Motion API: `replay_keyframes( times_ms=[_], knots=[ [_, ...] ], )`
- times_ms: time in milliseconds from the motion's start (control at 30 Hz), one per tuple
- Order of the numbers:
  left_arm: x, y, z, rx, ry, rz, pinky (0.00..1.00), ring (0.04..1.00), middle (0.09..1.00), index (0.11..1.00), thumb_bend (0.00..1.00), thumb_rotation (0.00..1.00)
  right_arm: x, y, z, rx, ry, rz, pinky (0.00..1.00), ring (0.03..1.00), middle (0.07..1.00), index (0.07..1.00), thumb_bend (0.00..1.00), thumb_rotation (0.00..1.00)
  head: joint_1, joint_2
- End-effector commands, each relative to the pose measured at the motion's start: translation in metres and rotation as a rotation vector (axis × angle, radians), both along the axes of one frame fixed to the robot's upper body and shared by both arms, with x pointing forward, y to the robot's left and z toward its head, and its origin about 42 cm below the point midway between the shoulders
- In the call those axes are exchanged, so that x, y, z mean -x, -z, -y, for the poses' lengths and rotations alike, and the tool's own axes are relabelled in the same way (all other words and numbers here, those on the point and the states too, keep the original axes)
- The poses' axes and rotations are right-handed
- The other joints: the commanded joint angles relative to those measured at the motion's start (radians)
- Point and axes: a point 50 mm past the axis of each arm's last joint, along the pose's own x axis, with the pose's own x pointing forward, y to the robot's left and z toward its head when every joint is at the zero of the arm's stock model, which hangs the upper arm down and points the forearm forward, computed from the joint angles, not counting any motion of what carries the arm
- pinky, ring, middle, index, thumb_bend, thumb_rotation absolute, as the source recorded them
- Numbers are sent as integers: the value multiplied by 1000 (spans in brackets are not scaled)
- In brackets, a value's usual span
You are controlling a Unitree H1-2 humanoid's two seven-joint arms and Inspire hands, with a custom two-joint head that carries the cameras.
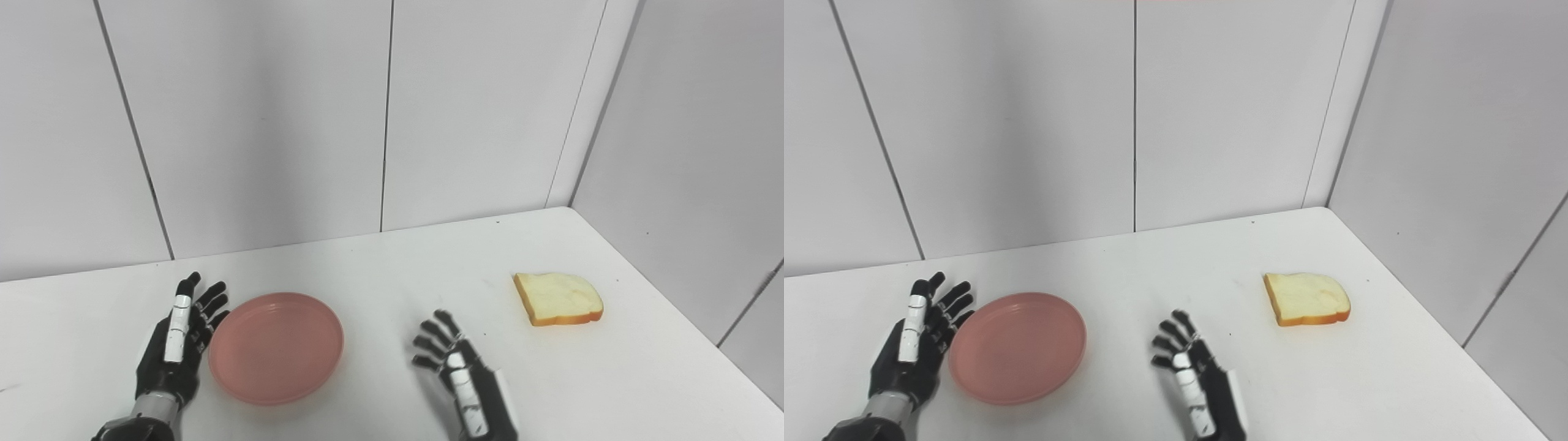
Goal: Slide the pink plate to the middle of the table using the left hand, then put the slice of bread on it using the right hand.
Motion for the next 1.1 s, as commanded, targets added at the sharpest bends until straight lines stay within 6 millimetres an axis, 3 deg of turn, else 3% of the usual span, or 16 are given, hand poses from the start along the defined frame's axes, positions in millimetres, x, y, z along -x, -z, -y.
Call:
replay_keyframes(
  times_ms=[0,200,400,600,667,1000,1067],
  knots=[
    [-6,-10,5,-4,14,24,846,892,870,967,872,865,-1,-18,25,69,8,26,747,837,879,913,923,816,1,-2],
    [-6,-7,7,10,17,12,853,897,870,968,883,856,-22,-46,96,322,77,71,775,857,892,983,989,818,4,-6],
    [-8,-8,8,11,18,13,863,900,867,966,871,857,-36,-77,134,487,136,94,788,860,884,994,1000,747,-1,-9],
    [-10,-9,12,27,21,7,855,896,863,971,874,875,-50,-108,184,675,198,112,849,862,904,1000,1000,818,4,-13],
    [-10,-9,14,32,22,6,854,891,855,967,881,874,-54,-116,196,712,211,101,873,879,908,1000,1000,851,4,-14],
    [-9,-9,15,31,31,13,858,900,867,968,857,879,-82,-134,243,975,217,-15,854,910,920,967,1000,840,10,-11],
    [-9,-9,14,30,31,13,858,898,866,967,859,875,-89,-137,252,1047,195,-38,886,926,927,964,1000,831,8,-11]
  ],
)
